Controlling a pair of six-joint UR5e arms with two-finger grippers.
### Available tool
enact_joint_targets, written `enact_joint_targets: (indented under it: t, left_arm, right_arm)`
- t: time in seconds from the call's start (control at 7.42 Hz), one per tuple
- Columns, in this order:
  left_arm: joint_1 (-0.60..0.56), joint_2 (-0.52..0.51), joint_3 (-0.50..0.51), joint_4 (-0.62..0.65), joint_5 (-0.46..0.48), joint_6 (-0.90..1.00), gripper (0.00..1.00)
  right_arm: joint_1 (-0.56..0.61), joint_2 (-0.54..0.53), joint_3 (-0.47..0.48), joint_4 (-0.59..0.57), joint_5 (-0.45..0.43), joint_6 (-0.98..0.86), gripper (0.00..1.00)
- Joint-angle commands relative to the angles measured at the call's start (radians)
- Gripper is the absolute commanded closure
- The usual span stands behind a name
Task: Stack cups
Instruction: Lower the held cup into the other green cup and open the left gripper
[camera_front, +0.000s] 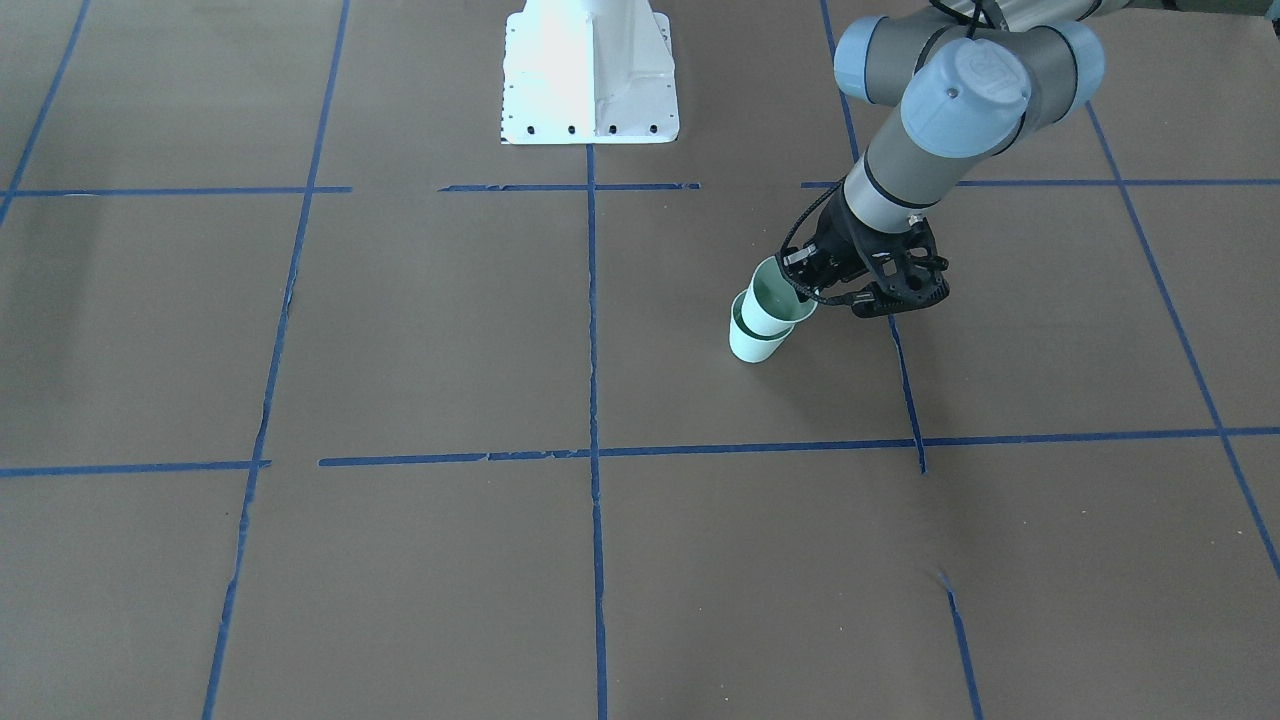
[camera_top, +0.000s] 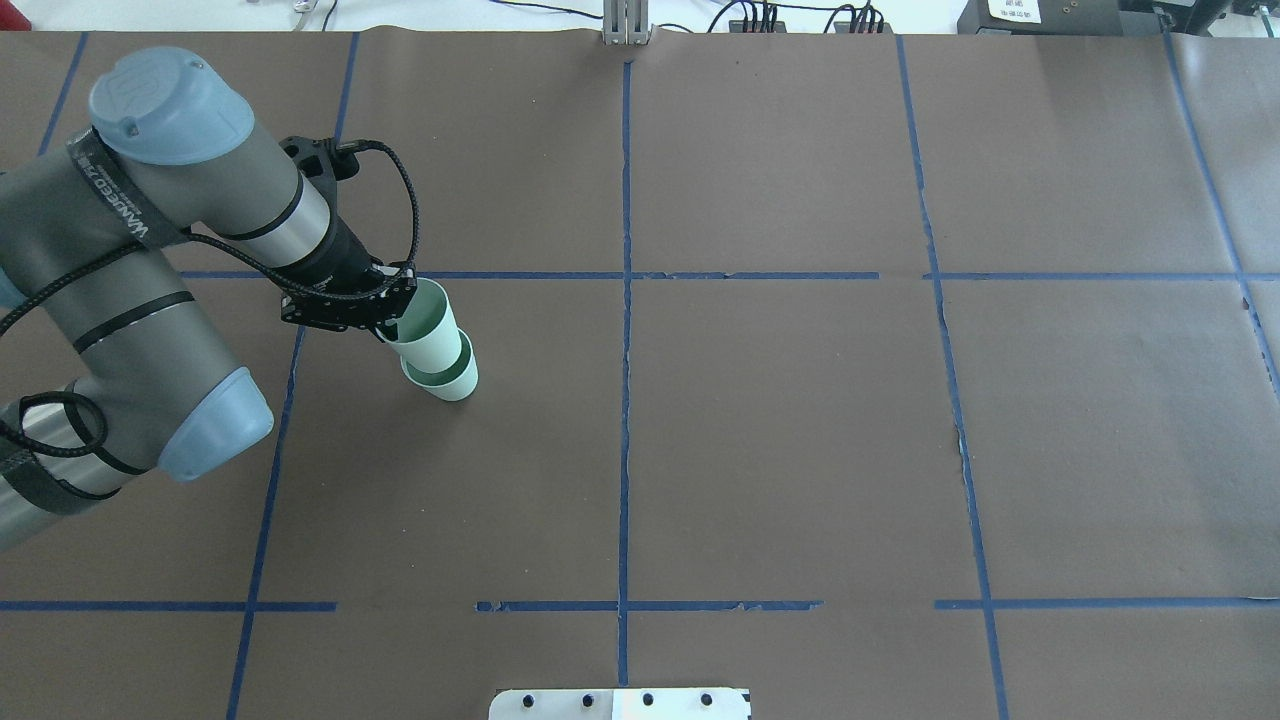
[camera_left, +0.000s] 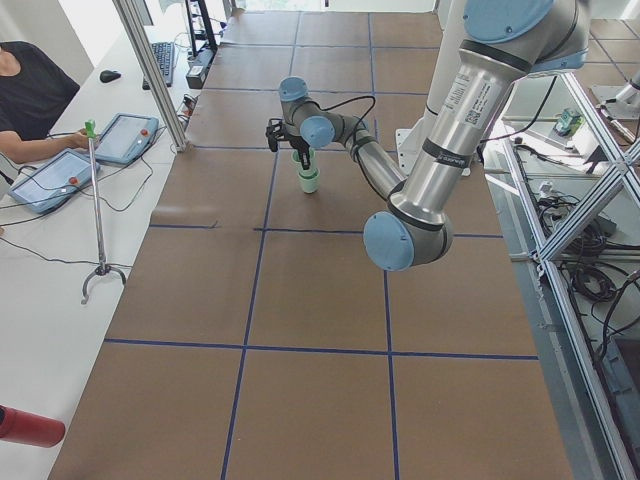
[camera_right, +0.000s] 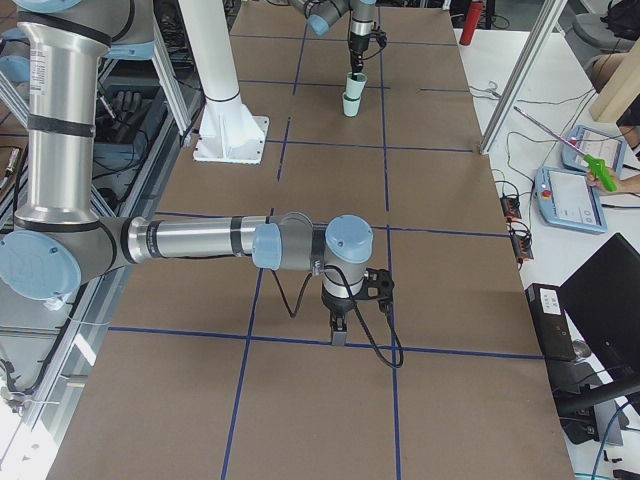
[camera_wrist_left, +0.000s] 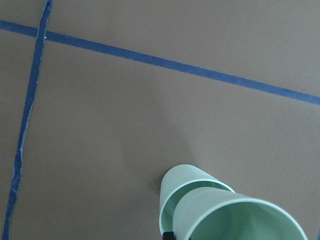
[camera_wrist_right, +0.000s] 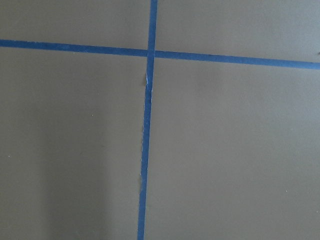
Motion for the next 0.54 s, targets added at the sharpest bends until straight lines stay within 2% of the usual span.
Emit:
enact_joint_targets:
  t: [0.0,0.4]
  left_arm:
    - [0.002,0.013,0.000,-0.040,0.006,0.008,0.00]
    - [-0.029,0.017,-0.023,-0.040,0.009,0.014,0.00]
  right_arm:
    - [0.000,0.000,0.000,0.000,0.000,0.000,0.00]
    - [0.000,0.000,0.000,-0.001,0.000,0.000,0.00]
